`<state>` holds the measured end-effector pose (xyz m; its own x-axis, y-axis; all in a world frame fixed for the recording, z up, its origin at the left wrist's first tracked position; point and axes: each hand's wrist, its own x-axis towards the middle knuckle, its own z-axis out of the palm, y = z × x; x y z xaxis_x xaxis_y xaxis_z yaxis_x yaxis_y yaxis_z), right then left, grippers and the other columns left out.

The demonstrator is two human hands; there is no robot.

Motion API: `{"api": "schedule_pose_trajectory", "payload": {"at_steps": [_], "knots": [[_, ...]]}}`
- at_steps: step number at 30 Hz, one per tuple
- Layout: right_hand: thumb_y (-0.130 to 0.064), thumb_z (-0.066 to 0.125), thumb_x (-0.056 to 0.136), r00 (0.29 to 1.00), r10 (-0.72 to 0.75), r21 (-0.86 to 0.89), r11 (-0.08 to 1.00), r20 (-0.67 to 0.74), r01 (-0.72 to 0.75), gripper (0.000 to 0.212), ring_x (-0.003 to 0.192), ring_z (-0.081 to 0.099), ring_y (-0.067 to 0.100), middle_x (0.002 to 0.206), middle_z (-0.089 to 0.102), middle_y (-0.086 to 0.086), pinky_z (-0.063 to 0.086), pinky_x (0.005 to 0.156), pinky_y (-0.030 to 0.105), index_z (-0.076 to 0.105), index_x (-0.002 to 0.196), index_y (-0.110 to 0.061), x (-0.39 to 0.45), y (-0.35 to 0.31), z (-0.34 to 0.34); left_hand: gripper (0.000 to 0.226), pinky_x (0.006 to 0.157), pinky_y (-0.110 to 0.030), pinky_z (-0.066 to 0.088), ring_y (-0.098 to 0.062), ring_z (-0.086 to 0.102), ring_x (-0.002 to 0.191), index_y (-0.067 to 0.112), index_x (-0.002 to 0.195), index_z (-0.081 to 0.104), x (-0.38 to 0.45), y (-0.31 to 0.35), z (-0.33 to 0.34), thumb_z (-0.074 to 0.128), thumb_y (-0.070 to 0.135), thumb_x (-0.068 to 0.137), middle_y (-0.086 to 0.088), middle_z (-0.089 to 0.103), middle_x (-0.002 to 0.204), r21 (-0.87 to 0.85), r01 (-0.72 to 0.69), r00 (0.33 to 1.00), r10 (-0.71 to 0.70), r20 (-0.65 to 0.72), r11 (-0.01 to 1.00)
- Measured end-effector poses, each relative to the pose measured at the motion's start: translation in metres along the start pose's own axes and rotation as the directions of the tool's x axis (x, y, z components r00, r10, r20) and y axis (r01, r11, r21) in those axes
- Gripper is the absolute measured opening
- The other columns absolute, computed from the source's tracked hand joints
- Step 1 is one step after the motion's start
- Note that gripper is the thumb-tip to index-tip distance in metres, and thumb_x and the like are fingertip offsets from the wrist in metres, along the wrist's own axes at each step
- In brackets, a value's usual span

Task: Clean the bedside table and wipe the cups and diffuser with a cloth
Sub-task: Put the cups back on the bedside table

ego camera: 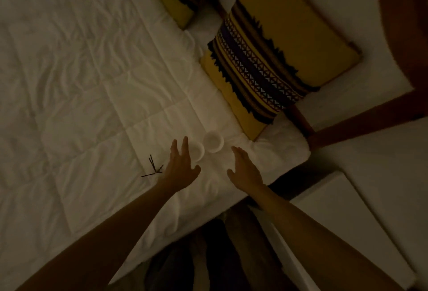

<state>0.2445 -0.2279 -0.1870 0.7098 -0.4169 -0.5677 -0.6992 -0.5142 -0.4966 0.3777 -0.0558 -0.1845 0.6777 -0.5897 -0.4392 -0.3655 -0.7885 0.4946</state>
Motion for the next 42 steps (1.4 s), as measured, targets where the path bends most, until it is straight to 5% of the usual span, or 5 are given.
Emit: {"api": "schedule_pose_trajectory", "payload": {"at_steps": [11,18,29,37,42], "knots": [[-0.005,0.068,0.088,0.963,-0.23,-0.155,0.956,0.138,0.25,0.1,0.15,0.008,0.032,0.165,-0.015,-0.003,0.045,0.107,0.048,0.007,0.156,-0.046,0.15,-0.007,0.039,0.112,0.118,-0.06,0.018,-0.042,-0.003,0.151,0.024,0.155,-0.013,0.106,-0.019,0.098,0.065,0.058,0.083,-0.017,-0.012,0.163,0.135,0.244,0.969,-0.248,0.011,0.96],[-0.014,0.075,0.08,0.977,-0.214,-0.042,0.976,0.012,0.215,0.08,0.122,0.045,0.034,0.145,0.025,0.005,0.055,0.089,0.041,0.035,0.144,-0.042,0.167,0.012,0.055,0.082,0.095,-0.055,0.046,-0.039,0.046,0.12,0.03,0.14,0.025,0.125,-0.039,0.095,0.076,0.039,0.076,-0.015,0.034,0.142,0.147,0.251,0.968,-0.248,-0.038,0.957],[-0.018,0.061,0.069,0.984,-0.127,0.239,0.959,-0.123,0.153,0.075,0.126,0.036,0.026,0.138,0.031,0.007,0.04,0.11,0.038,0.041,0.138,-0.039,0.075,0.055,-0.016,0.066,0.079,-0.043,0.053,-0.035,0.039,0.112,0.041,0.131,0.046,0.104,0.025,0.05,0.074,0.02,0.075,-0.007,0.03,0.131,0.175,-0.144,0.98,0.115,0.165,0.974],[-0.059,0.071,0.07,0.959,0.115,0.334,0.942,-0.26,-0.022,0.063,0.12,0.043,0.025,0.119,0.03,-0.012,0.043,0.106,0.047,0.049,0.125,-0.037,-0.031,0.156,-0.045,0.062,0.095,-0.05,0.049,-0.038,0.029,0.13,0.037,0.126,0.049,0.099,0.146,0.086,0.068,0.033,0.068,-0.008,0.034,0.138,0.181,-0.58,0.757,0.443,0.481,0.794],[-0.038,0.085,0.07,0.884,0.317,0.436,0.888,-0.343,-0.15,0.063,0.112,0.044,0.02,0.118,0.032,-0.002,0.05,0.095,0.042,0.044,0.115,-0.053,-0.088,0.244,-0.04,0.067,0.101,-0.047,0.043,-0.038,0.018,0.134,0.035,0.123,0.044,0.088,0.215,0.152,0.072,0.062,0.069,0.009,0.041,0.127,0.202,-0.806,0.532,0.532,0.659,0.556]]}}
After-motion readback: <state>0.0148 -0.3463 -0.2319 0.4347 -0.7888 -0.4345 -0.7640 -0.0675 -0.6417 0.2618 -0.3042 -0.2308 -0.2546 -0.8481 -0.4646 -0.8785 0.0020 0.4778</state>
